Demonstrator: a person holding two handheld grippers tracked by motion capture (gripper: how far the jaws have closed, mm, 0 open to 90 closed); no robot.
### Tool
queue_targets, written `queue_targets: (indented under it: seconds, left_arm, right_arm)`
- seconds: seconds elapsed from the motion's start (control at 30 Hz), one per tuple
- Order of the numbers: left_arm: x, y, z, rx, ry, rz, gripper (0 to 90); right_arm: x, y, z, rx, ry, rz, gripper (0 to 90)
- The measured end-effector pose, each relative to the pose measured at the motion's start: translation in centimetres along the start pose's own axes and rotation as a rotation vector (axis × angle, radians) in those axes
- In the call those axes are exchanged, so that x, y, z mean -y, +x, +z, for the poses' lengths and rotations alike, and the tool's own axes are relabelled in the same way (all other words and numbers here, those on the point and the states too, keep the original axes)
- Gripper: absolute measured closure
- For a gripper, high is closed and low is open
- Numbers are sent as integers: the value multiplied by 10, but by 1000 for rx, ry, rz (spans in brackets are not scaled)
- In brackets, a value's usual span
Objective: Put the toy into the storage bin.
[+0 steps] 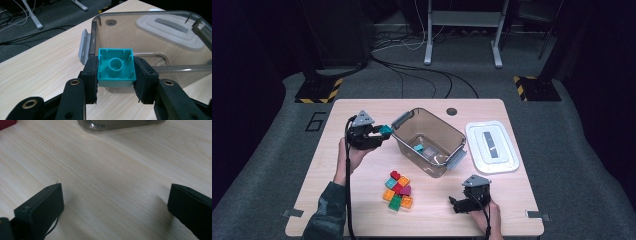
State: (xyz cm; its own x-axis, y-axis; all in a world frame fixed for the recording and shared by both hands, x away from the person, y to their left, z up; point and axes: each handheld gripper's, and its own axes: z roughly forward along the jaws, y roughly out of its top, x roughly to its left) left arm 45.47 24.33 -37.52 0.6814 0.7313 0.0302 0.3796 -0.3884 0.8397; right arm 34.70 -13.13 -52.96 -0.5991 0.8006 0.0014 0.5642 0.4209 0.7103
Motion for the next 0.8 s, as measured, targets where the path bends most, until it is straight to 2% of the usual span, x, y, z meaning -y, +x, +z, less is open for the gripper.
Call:
queue_targets:
  seconds: [0.23,0.57,0.8]
  left_arm:
    - [-14,2,9,2,6,13,587]
    - [-30,-4,20,9,-3,27,587]
    - [-36,-7,30,17,16,43,587]
  right_arm:
    - [0,0,0,-1,0,0,0]
    - [0,0,0,-1,0,0,0]
    - [0,0,0,0,0,0,0]
